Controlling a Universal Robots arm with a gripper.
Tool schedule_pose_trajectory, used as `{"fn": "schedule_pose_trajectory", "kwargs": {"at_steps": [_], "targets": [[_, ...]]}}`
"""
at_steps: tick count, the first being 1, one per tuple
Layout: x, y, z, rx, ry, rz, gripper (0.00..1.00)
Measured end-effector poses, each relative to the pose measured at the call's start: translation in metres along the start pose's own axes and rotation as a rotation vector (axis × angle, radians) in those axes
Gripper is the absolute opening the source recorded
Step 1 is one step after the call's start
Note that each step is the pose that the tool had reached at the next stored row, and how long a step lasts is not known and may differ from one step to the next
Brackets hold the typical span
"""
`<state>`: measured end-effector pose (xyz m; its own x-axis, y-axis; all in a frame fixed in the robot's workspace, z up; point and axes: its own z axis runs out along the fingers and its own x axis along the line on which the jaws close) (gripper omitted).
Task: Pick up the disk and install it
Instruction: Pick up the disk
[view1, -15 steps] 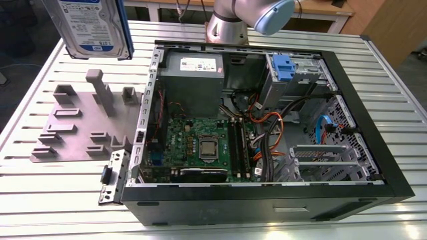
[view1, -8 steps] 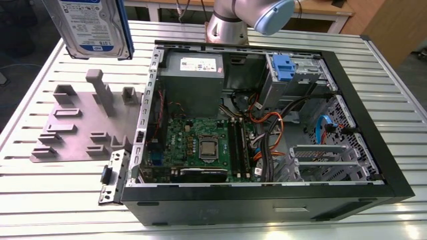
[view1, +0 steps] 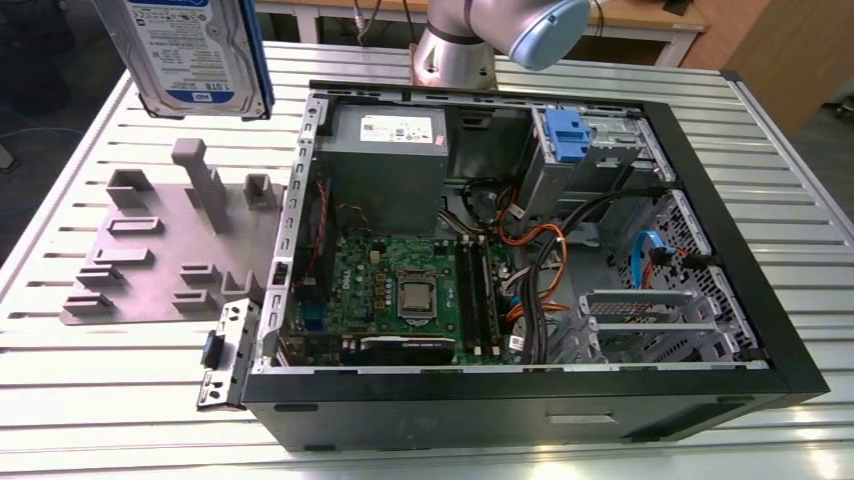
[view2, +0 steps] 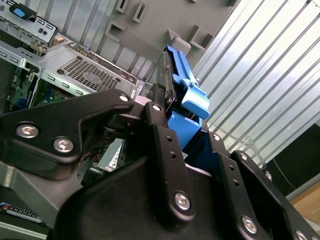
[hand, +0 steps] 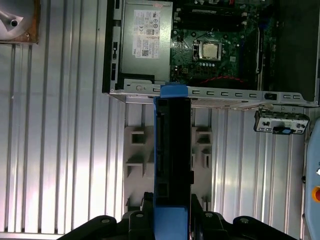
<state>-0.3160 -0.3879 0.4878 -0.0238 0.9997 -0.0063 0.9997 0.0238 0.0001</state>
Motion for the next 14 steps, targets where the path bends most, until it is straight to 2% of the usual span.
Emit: {"fn": "schedule_pose_trajectory", "kwargs": {"at_steps": [14], "targets": [[0.0,0.0015,0.0,0.0,0.0,0.0,0.36]]}}
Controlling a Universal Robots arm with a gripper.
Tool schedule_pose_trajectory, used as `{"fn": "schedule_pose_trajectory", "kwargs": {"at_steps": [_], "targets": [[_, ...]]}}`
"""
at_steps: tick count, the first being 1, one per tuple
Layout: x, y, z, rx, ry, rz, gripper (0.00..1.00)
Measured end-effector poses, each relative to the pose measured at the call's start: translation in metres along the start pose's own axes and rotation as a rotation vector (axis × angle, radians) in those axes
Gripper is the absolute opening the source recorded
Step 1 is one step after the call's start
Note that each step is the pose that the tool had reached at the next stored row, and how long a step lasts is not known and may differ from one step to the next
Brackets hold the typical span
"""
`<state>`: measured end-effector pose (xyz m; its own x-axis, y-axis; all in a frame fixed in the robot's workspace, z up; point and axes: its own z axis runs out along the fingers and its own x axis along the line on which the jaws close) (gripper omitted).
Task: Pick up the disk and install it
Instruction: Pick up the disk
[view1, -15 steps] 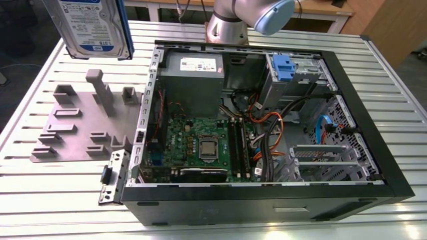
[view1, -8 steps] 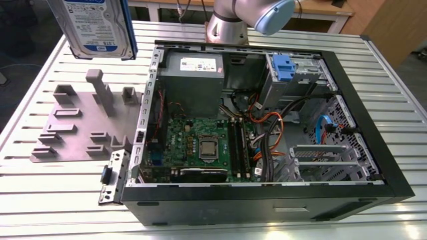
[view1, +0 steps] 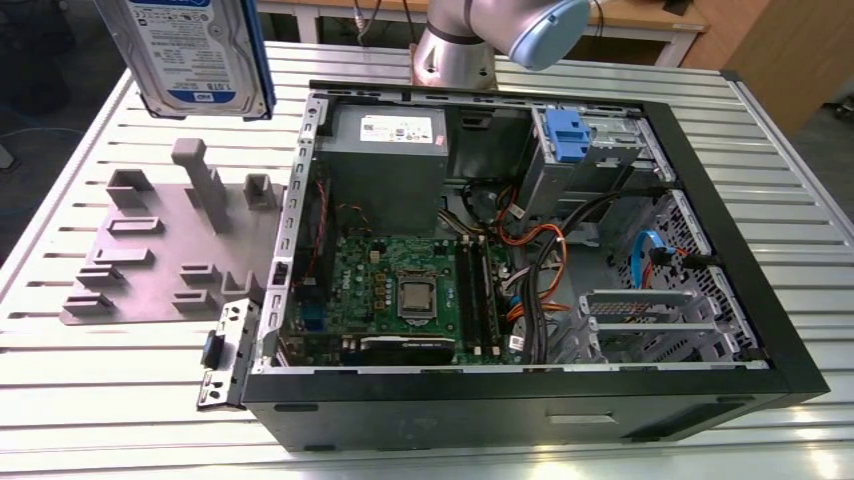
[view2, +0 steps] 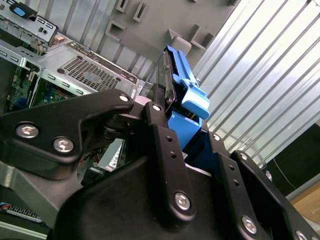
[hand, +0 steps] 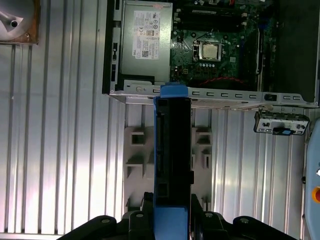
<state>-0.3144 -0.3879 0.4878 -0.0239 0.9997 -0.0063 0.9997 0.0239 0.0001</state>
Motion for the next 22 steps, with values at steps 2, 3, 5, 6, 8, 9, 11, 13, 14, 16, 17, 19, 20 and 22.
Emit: {"fn": "schedule_pose_trajectory", "kwargs": {"at_steps": [2,3,5,6,8,9,11,13,14,16,17,19,20,22], "targets": [[0.0,0.0016,0.0,0.0,0.0,0.0,0.36],[0.0,0.0017,0.0,0.0,0.0,0.0,0.36],[-0.0001,0.006,0.0,0.0001,0.0,0.0,0.36],[-0.0001,0.0061,0.0,0.0,0.0,0.0,0.36],[-0.0001,0.0062,0.0,0.0,0.0,0.0,0.36],[-0.0001,0.0063,0.0,0.0,0.0,0.0,0.36],[-0.0002,0.0102,0.0,0.0001,0.0,0.0,0.36],[-0.0002,0.0106,0.0,0.0,0.0,0.0,0.36],[-0.0003,0.0109,0.0,0.0,0.0,0.0,0.36],[-0.0003,0.0111,0.0,0.0,0.0,0.0,0.36],[-0.0003,0.0112,0.0,0.0001,-0.0001,0.0,0.36],[-0.0003,0.0113,0.0,0.0,0.0,0.0,0.36],[-0.0003,0.0114,0.0,0.0,0.0,0.0,0.36],[-0.0003,0.0116,0.0,0.0001,-0.0001,0.0,0.36]]}}
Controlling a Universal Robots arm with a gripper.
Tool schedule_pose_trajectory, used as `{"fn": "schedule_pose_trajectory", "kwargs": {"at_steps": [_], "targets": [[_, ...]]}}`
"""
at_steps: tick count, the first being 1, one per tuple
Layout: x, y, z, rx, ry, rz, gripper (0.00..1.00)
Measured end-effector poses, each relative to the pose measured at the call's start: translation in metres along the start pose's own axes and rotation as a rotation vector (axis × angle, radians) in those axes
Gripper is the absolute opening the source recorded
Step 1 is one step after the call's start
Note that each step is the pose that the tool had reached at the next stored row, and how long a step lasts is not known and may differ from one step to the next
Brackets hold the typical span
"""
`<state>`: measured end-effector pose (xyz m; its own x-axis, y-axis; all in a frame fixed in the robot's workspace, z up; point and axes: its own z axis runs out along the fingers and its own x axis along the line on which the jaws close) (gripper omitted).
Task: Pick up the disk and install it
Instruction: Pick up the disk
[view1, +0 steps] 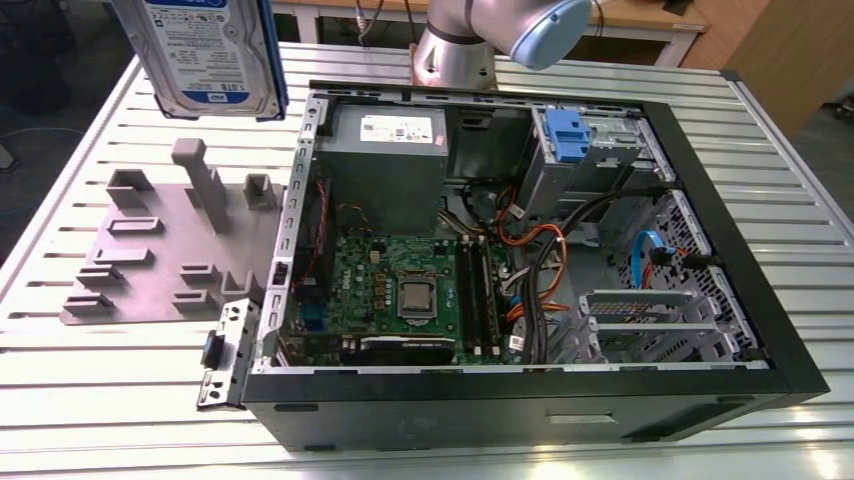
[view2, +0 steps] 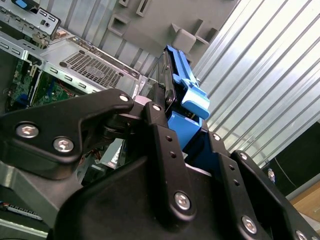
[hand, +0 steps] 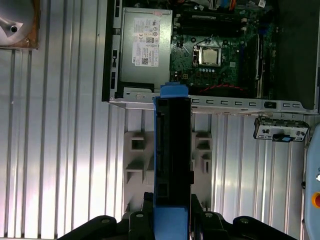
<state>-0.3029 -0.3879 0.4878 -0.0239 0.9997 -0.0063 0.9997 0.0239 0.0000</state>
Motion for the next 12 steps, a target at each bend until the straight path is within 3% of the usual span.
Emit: {"fn": "schedule_pose_trajectory", "kwargs": {"at_steps": [3,4,12], "targets": [[0.0,0.0004,0.0,0.0,0.0001,0.0,0.36],[-0.0001,0.0052,0.0,0.0,0.0,0.0,0.36],[-0.0002,0.0069,0.0,-0.0001,0.0001,0.0,0.36]]}}
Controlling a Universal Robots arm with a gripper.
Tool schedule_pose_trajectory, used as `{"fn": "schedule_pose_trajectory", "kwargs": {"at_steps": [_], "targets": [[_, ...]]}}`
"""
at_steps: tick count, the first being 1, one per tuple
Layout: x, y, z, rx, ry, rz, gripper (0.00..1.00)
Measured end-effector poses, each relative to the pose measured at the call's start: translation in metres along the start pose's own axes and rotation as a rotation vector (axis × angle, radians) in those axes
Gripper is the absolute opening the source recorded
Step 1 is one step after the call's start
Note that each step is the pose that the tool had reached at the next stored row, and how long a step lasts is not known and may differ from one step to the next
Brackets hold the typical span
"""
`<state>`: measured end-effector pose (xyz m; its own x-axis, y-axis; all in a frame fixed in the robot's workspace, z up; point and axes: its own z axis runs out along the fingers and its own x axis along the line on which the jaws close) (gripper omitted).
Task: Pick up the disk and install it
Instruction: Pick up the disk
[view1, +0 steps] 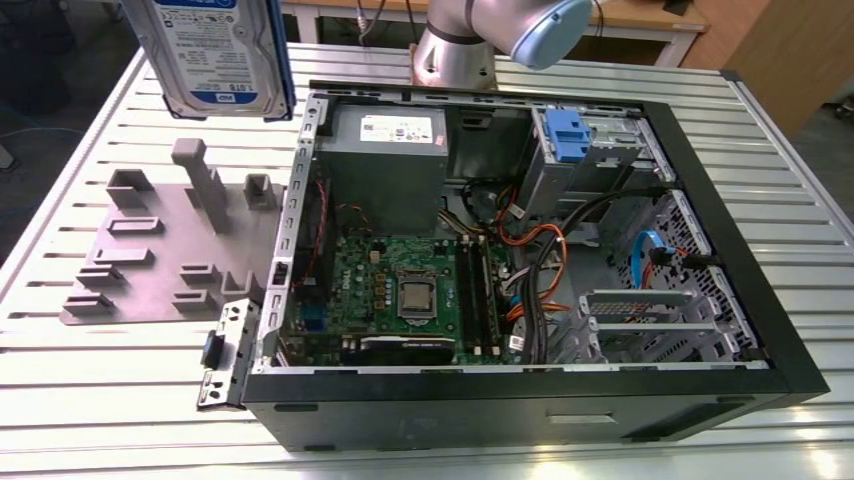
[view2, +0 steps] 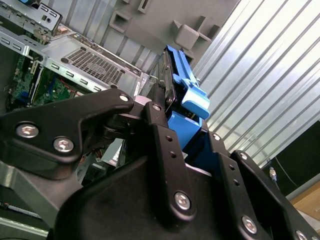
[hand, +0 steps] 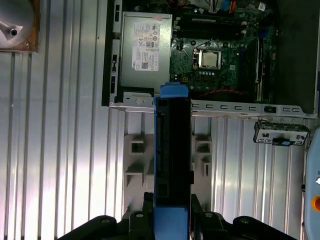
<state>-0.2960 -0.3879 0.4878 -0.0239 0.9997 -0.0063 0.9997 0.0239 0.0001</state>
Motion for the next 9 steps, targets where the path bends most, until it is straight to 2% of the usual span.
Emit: {"fn": "schedule_pose_trajectory", "kwargs": {"at_steps": [7,8,9], "targets": [[0.0,0.0006,0.0,0.0,0.0,0.0,0.36],[-0.0005,0.0195,0.0,0.0,0.0,0.0,0.36],[-0.0005,0.0213,0.0,0.0,0.0,0.0,0.36]]}}
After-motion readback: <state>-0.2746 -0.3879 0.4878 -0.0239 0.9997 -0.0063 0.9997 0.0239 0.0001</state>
